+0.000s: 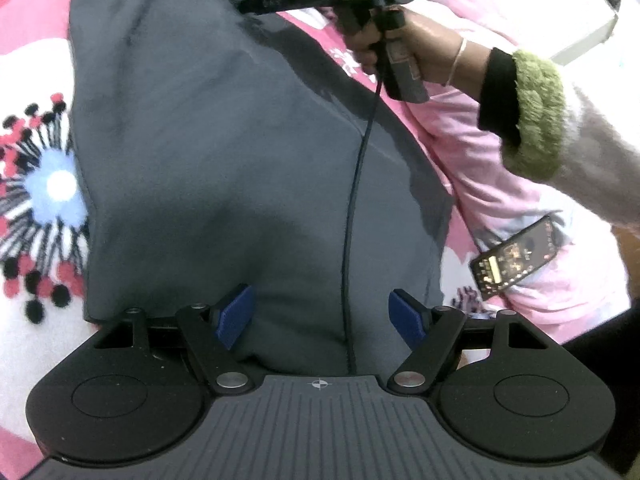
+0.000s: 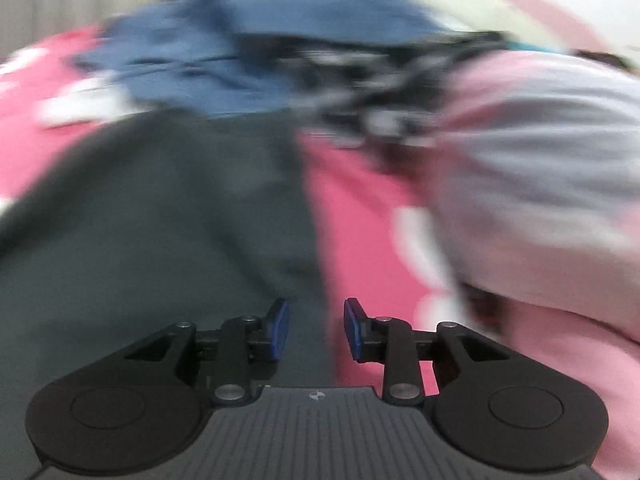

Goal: Fold clothes
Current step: 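Move the left gripper to the trousers leg hem and grasp it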

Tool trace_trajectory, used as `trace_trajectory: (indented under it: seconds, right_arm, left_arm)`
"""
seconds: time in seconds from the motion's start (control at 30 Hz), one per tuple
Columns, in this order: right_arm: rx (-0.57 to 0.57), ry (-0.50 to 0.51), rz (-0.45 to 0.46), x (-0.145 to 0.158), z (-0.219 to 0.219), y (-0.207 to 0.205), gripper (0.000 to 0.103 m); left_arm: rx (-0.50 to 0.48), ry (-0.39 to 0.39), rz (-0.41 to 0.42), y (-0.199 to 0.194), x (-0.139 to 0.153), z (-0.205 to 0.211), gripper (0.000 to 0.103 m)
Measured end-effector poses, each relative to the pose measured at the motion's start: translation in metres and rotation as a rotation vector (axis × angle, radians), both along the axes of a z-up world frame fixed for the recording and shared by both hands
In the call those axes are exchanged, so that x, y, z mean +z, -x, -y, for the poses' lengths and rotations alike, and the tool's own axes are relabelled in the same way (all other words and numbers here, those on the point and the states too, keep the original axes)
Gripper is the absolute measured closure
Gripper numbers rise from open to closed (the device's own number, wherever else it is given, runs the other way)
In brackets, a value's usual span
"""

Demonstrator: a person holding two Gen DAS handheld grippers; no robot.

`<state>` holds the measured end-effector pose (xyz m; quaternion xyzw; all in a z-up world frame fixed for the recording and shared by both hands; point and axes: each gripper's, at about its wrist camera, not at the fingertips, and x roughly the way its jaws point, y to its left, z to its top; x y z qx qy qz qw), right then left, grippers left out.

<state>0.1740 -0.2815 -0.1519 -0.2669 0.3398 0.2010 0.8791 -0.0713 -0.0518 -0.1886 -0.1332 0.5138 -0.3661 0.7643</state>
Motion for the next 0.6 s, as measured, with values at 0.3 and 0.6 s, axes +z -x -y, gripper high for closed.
trace_trajectory:
  seconds: [0.3,0.6]
  right_arm:
    - [-0.03,-0.057,0.297,0.14,0.088,0.115,0.064]
    - [0.231,-0.301,-0.074,0.103,0.076,0.256,0.065]
  left_arm:
    - [0.037,-0.026,0.185,0.031,0.047,-0.034,0.028]
    - [0.267,-0.087,0.072,0.015,0.034,-0.074,0.033]
